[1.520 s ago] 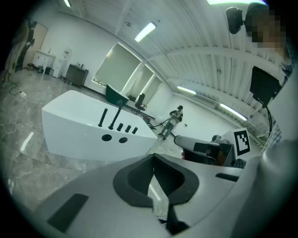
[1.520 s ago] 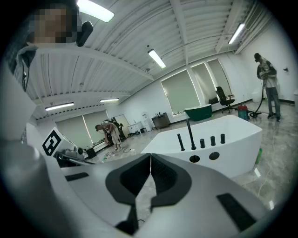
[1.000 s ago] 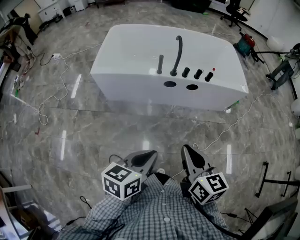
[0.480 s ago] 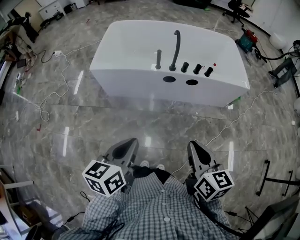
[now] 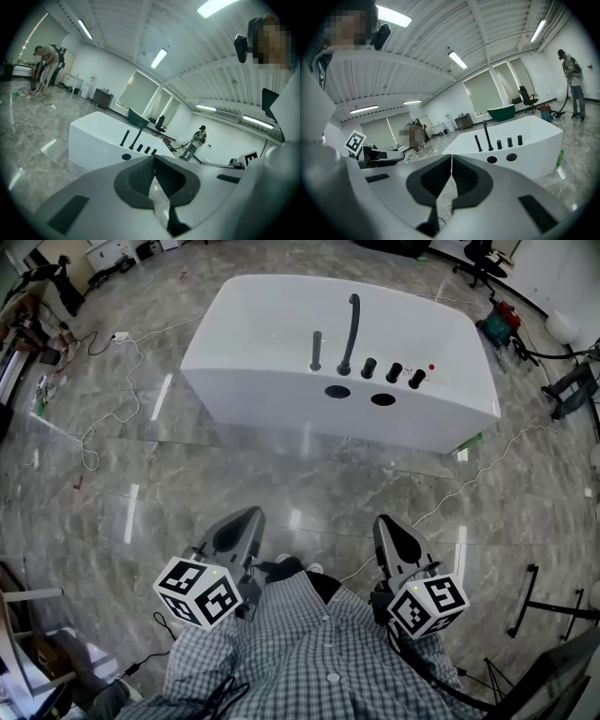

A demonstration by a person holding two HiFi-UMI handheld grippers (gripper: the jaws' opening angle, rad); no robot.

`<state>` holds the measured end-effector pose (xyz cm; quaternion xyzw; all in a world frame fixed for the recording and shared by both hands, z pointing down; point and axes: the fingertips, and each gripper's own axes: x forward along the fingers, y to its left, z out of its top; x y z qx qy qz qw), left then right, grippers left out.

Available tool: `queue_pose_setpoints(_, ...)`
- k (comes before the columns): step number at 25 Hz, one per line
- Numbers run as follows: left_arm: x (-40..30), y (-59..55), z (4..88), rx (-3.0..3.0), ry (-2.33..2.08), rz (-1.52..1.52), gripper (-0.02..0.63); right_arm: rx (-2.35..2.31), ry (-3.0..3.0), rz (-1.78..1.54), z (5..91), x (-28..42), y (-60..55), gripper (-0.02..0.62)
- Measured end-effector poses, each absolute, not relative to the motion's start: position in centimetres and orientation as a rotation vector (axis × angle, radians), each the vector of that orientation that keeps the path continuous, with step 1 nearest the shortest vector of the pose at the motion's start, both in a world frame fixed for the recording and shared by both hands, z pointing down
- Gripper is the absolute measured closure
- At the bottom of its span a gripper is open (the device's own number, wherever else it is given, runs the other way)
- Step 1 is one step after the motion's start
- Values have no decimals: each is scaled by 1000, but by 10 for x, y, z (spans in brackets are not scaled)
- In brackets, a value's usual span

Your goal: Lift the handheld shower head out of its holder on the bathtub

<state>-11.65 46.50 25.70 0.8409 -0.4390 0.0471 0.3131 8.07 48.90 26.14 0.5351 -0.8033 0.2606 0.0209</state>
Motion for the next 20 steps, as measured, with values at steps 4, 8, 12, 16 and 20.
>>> queue_pose_setpoints(4,-102,464,252,2234,-1153,117,597,1685,-2475,815,264,100,490,577)
queue_pose_setpoints(8,-100,451,254,2231,-1158,134,597,1719,-2453,839,268,110,484,577)
queue_pose_setpoints(12,-93,429,259,2243,-1132,140,597,1753,-2427,851,276,119,471,577)
queue_pose_setpoints(16,-88,402,263,2257,-1104,144,597,1785,-2401,839,280,124,452,577)
queue_pose_setpoints(20,-93,367,264,2267,-1076,151,597,1802,-2394,819,274,119,414,577)
